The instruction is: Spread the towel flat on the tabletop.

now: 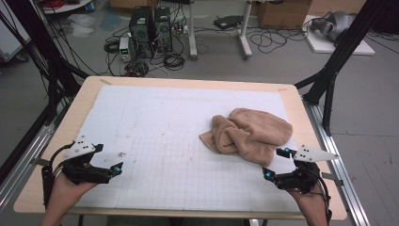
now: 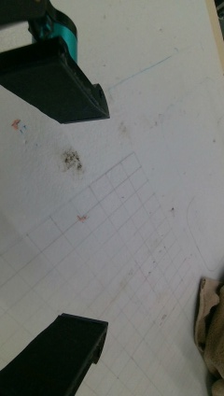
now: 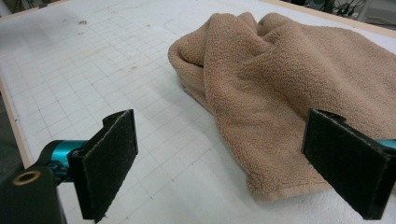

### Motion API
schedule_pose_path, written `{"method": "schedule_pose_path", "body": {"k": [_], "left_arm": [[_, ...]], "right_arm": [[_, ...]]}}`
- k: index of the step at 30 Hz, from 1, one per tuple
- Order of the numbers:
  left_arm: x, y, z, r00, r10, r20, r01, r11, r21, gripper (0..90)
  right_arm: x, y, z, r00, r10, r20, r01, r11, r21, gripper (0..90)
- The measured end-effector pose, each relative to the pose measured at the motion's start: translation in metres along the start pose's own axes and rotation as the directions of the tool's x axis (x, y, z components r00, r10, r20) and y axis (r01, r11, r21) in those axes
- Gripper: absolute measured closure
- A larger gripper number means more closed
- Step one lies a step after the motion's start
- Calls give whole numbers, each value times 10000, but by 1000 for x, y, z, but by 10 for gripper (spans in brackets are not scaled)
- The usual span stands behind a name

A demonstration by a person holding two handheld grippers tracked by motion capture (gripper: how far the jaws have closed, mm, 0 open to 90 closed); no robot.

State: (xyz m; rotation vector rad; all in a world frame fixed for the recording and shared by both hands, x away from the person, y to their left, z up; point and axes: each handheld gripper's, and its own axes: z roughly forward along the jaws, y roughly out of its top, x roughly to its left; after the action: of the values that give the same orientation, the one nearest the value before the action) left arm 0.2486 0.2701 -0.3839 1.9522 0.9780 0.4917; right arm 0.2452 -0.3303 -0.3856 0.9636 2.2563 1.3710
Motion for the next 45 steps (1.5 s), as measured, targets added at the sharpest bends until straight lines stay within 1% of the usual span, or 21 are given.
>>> {"method": "schedule_pose_path", "body": {"k": [7,14,17,18,19,20,24,26,27,28,31,32,33,35,37,38,39,40,41,43,45], "left_arm": [[0,0,0,10000,57,43,-58,10000,41,19],[-2,0,1,10000,92,33,-92,9999,63,19],[-3,0,1,10000,80,39,-80,10000,59,20],[-3,0,1,10000,80,39,-80,10000,59,19],[-2,0,2,10000,84,51,-84,10000,53,19],[-2,1,2,9999,97,67,-98,9999,50,19],[-2,1,2,9999,91,112,-92,9999,51,20],[-2,2,2,9999,101,98,-102,9999,49,19],[-2,2,2,9999,82,90,-83,10000,32,19],[-2,2,2,9999,66,95,-66,10000,24,19],[-1,1,1,10000,14,94,-14,10000,13,20],[-1,1,1,10000,14,94,-14,10000,13,19],[0,1,1,10000,7,88,-7,10000,-5,19],[0,1,0,10000,2,95,-1,10000,-9,19],[1,1,0,10000,-3,81,3,10000,15,19],[1,1,0,10000,-11,89,11,10000,-1,19],[1,1,1,10000,-48,85,48,10000,-29,19],[1,1,1,9999,-61,90,61,10000,-27,19],[1,0,1,9999,-57,89,58,10000,-9,19],[2,0,2,10000,-27,91,27,10000,28,20],[2,0,2,9999,-31,98,31,10000,20,19]], "right_arm": [[1,1,1,10000,-9,-2,9,10000,61,98],[2,4,4,9999,-152,-22,152,9998,162,98],[2,11,9,9998,-201,-85,202,9997,168,98],[2,11,9,9998,-201,-85,202,9997,168,98],[1,14,11,9995,-286,-105,287,9995,157,98],[2,20,15,9992,-377,-147,380,9990,221,98],[1,33,25,9979,-577,-281,585,9979,286,98],[1,36,28,9979,-550,-330,561,9978,339,98],[0,39,31,9976,-600,-337,612,9975,346,99],[0,48,39,9966,-672,-469,690,9969,384,99],[-1,58,49,9948,-853,-559,880,9950,475,99],[-1,58,49,9948,-853,-559,880,9950,475,99],[-2,67,58,9942,-897,-590,930,9941,552,100],[-3,70,61,9943,-869,-619,904,9943,571,101],[-6,77,71,9949,-803,-607,840,9946,615,105],[-7,80,76,9950,-766,-639,809,9944,686,114],[-9,85,86,9943,-794,-716,853,9929,826,147],[-9,85,86,9943,-794,-716,853,9929,826,147],[-10,88,94,9947,-798,-648,860,9913,994,148],[-11,90,104,9951,-782,-612,850,9894,1175,156],[-12,91,113,9958,-643,-650,731,9871,1426,164]]}}
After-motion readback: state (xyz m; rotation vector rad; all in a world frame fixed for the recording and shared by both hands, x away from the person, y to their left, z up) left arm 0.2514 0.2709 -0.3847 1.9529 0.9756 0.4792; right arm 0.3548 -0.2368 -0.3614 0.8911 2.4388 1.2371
